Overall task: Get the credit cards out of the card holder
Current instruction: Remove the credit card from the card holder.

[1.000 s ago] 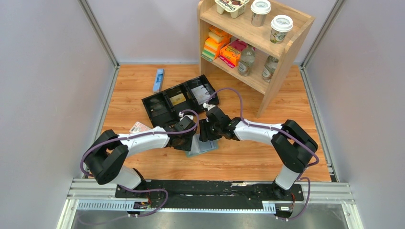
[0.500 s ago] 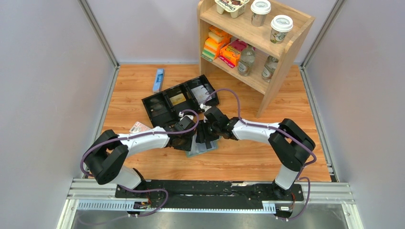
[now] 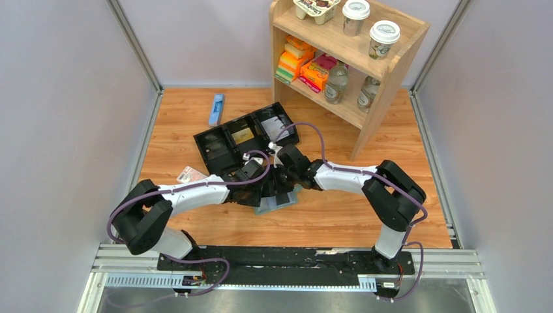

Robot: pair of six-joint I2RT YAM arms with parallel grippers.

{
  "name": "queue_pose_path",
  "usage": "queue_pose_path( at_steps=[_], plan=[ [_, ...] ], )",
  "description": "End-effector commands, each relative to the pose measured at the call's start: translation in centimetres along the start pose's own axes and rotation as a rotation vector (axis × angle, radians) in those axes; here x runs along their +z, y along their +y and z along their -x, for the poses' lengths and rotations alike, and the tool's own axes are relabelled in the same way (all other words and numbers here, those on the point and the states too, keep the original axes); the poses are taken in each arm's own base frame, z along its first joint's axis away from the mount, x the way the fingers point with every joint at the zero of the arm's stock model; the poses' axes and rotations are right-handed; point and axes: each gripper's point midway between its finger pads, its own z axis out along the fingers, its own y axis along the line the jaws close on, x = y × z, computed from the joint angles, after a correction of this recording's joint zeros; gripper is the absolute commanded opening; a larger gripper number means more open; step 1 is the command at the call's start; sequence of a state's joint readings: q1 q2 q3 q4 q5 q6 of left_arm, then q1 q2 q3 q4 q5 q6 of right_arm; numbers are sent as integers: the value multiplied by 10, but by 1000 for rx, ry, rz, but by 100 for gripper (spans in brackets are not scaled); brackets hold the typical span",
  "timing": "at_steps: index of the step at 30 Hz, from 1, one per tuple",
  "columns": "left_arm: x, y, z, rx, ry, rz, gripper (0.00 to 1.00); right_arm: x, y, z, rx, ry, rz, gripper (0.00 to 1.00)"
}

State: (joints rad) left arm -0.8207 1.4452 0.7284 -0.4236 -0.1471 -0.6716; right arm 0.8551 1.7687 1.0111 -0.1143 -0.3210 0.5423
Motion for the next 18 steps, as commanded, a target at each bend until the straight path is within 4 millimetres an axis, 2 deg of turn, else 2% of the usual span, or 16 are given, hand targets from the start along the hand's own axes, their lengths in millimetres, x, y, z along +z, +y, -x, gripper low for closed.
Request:
queue_pose_path(
  at_steps=[1, 4, 6, 11, 14, 18],
  plan=[
    [-2, -6, 3, -1, -22, -39, 43, -8, 27, 29, -46, -80, 65, 52],
    [-2, -5, 2, -1, -20, -36, 43, -20, 23, 39, -74, -121, 7, 52],
    [-2, -5, 3, -3, -22, -31, 43, -30, 13, 47, -91, -161, -70, 53],
    [-3, -4, 3, -4, -23, -30, 43, -50, -27, 62, -125, -251, -312, 54],
    [-2, -4, 3, -5, -20, -29, 43, -48, -38, 59, -145, -235, -361, 56],
    [-2, -5, 4, -3, -20, -29, 43, -42, -39, 57, -160, -229, -346, 59]
  ],
)
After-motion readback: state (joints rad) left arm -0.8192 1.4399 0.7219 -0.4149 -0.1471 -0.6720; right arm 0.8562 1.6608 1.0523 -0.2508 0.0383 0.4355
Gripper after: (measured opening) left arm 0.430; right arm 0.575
